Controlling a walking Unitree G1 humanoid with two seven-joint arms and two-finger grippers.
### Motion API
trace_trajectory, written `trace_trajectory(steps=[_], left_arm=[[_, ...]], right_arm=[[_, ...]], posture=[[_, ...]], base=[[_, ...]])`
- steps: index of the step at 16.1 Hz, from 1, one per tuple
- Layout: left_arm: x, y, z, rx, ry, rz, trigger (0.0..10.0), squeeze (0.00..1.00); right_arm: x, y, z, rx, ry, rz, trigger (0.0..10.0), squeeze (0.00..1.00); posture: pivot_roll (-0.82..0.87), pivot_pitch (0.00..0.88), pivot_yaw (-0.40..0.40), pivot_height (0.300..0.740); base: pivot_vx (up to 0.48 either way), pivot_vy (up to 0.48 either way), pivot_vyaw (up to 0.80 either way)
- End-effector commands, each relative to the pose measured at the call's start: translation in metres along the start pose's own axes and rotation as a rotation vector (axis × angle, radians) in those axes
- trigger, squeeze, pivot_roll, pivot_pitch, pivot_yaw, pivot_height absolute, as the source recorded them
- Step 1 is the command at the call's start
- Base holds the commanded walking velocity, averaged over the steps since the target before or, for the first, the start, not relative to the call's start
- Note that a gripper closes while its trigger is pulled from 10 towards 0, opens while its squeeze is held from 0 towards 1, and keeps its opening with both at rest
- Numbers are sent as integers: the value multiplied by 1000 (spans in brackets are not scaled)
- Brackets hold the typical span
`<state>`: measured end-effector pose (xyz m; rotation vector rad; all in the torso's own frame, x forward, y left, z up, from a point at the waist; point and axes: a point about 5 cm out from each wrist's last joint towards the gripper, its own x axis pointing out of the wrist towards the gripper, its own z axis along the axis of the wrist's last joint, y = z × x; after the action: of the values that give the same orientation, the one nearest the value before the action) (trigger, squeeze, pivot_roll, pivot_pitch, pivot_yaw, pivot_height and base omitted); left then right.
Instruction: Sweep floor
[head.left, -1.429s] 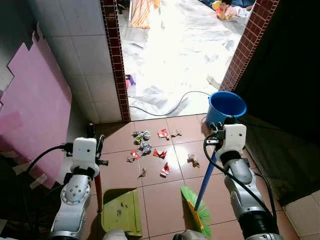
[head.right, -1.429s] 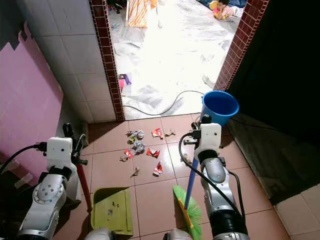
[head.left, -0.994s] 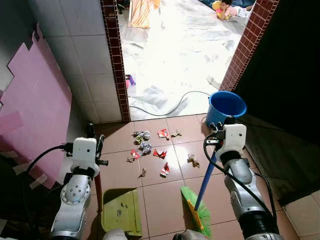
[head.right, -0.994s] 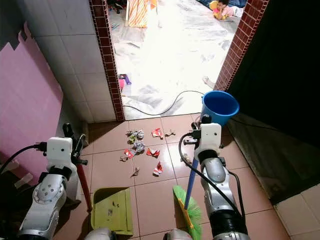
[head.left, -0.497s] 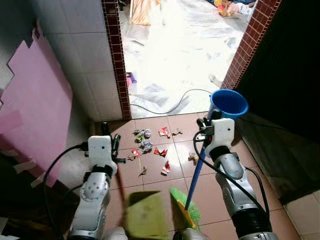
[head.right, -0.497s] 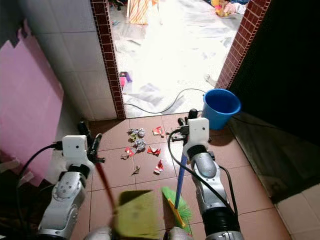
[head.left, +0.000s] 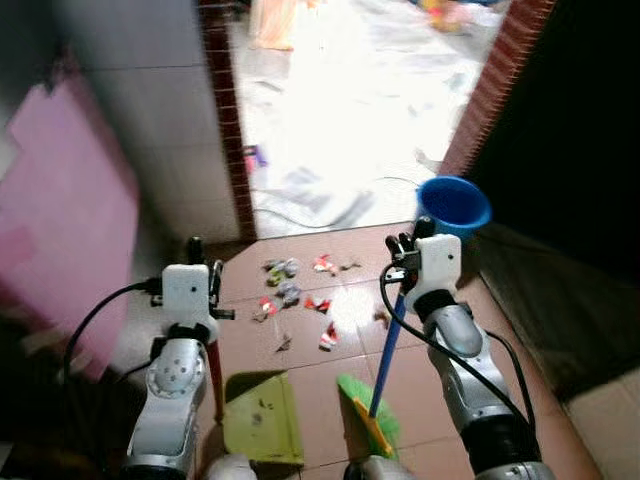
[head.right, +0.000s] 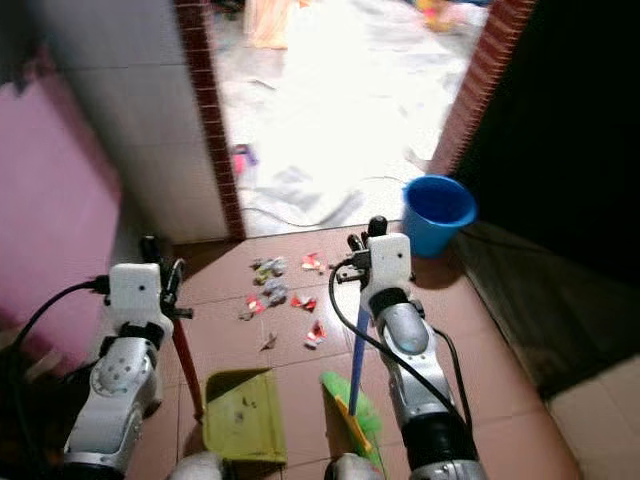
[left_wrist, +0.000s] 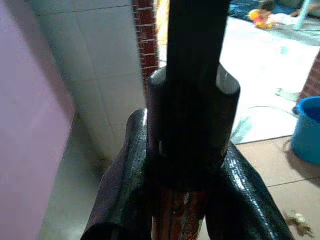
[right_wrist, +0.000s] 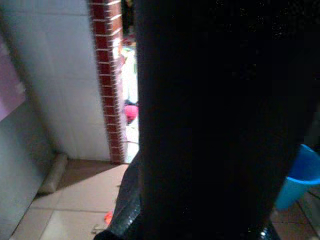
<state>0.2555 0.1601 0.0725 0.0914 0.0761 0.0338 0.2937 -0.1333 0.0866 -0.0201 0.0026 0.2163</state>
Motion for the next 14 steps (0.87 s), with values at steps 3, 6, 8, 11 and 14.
trace_trajectory(steps=[3,6,8,11,14], left_arm=[[7,-4,18,0,-76,-11,10000,0],[8,-3,18,0,-76,-10,10000,0],[8,-4,18,1,-69,-13,10000,0],[8,-5,19,12,-79,10,10000,0],[8,3,17,92,-80,72,10000,0]], right_arm=[[12,-2,20,-49,-86,7,10000,0],[18,-1,29,-61,-120,15,10000,0],[20,-1,31,-61,-133,28,10000,0],[17,1,28,-62,-132,37,10000,0],[14,6,24,-73,-123,64,10000,0]], posture=[[10,0,7,740],[10,0,13,740],[10,0,12,740],[9,0,6,740],[8,0,4,740]], base=[[0,-480,0],[0,-480,0],[0,-480,0],[0,-308,0],[0,0,0]])
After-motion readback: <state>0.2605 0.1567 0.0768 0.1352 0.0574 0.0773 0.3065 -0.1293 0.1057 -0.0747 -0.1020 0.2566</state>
